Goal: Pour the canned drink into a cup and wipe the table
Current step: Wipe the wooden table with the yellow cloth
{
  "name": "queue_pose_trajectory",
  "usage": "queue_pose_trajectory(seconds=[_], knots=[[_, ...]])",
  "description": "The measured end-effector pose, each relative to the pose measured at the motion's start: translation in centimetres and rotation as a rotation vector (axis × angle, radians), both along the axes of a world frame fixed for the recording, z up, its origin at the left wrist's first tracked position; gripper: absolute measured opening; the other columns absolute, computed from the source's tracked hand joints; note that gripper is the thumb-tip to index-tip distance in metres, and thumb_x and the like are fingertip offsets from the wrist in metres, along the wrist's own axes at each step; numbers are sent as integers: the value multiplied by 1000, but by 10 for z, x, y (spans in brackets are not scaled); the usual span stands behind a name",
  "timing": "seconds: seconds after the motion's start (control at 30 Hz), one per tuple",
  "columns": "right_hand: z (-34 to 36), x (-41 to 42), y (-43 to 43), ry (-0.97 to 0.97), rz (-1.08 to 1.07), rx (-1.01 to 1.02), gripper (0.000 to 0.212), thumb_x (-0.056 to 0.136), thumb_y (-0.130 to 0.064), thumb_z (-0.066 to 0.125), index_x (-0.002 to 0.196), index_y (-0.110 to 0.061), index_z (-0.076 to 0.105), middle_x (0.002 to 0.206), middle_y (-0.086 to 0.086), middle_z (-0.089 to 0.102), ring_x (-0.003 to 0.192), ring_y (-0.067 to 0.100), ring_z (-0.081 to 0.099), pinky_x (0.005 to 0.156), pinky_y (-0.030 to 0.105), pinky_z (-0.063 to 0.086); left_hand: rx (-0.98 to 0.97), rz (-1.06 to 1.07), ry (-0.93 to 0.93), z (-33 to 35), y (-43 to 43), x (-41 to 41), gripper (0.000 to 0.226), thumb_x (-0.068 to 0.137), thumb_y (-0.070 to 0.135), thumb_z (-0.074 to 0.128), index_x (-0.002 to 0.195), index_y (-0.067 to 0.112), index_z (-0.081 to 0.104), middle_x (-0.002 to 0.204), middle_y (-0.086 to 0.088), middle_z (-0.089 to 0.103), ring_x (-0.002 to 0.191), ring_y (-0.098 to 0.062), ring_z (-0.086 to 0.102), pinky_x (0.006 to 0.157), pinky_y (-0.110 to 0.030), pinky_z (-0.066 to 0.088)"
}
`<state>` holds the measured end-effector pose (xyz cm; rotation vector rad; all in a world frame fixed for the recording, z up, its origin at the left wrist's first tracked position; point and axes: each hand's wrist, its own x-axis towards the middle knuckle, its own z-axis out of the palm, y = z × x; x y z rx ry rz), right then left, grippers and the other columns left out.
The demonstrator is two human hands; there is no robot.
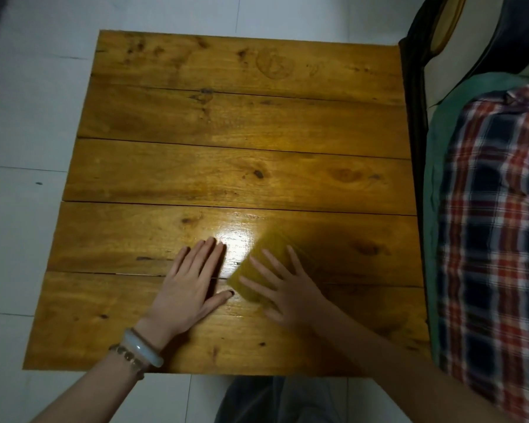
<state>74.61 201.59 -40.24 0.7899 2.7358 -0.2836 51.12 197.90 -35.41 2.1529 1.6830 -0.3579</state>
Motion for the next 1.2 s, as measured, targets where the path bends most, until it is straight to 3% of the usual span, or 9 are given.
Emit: queue_pose_trajectory(seconds=[0.1,0.23,0.33,0.47,0.57,0.7,0.93,1.03,1.2], knots=[[2,66,13,-18,-15,37,76,71,-53,38,144,-37,21,151,2,25,137,30,27,105,64,15,-11,-66,14,1,1,2,86,89,70,21,150,10,16,155,-12,21,143,-27,21,115,-44,14],[6,104,81,-90,-316,39,69,82,-51,29,146,-35,9,154,8,21,141,34,17,106,69,11,-3,47,19,-3,13,3,85,88,69,22,150,10,19,156,-12,21,143,-27,21,115,-48,20],[-1,71,143,-62,-545,52,65,85,-55,11,146,-37,-3,158,6,1,144,32,0,107,68,2,-2,136,15,-5,24,6,86,87,68,25,149,9,23,154,-14,26,141,-29,26,114,-50,24],[-11,-6,194,5,-635,38,61,92,-55,16,146,-37,-7,157,6,-11,143,32,-12,105,66,-11,43,196,5,-9,29,3,84,87,66,26,149,8,21,155,-13,24,142,-27,24,116,-46,18],[-11,-52,192,36,-521,53,62,92,-56,18,147,-35,-3,157,8,-9,143,34,-11,104,65,-14,77,271,-18,-10,28,-5,82,89,63,27,148,5,23,154,-14,26,141,-28,26,116,-45,17],[-11,-80,132,66,-173,31,66,89,-59,21,147,-35,2,157,7,-1,143,34,-4,106,65,-14,66,315,-4,-9,23,-18,83,89,63,25,149,5,20,155,-15,23,142,-28,23,117,-45,14],[-9,21,47,104,78,-26,70,77,-48,39,145,-36,24,154,2,17,142,30,16,108,67,8,-12,178,47,-3,13,-11,85,87,67,25,148,8,24,153,-15,27,140,-30,30,114,-47,18],[0,67,70,42,-73,5,71,74,-48,37,143,-37,24,152,3,22,139,33,23,108,64,10,-36,159,59,-2,11,-4,87,85,70,20,148,9,23,153,-15,27,141,-31,27,115,-48,18],[0,54,152,-27,-510,19,62,90,-51,23,145,-39,-3,158,5,-3,144,31,-6,107,65,-4,-3,153,72,-3,9,-2,85,86,65,23,146,5,31,150,-17,33,138,-32,33,114,-49,22]])
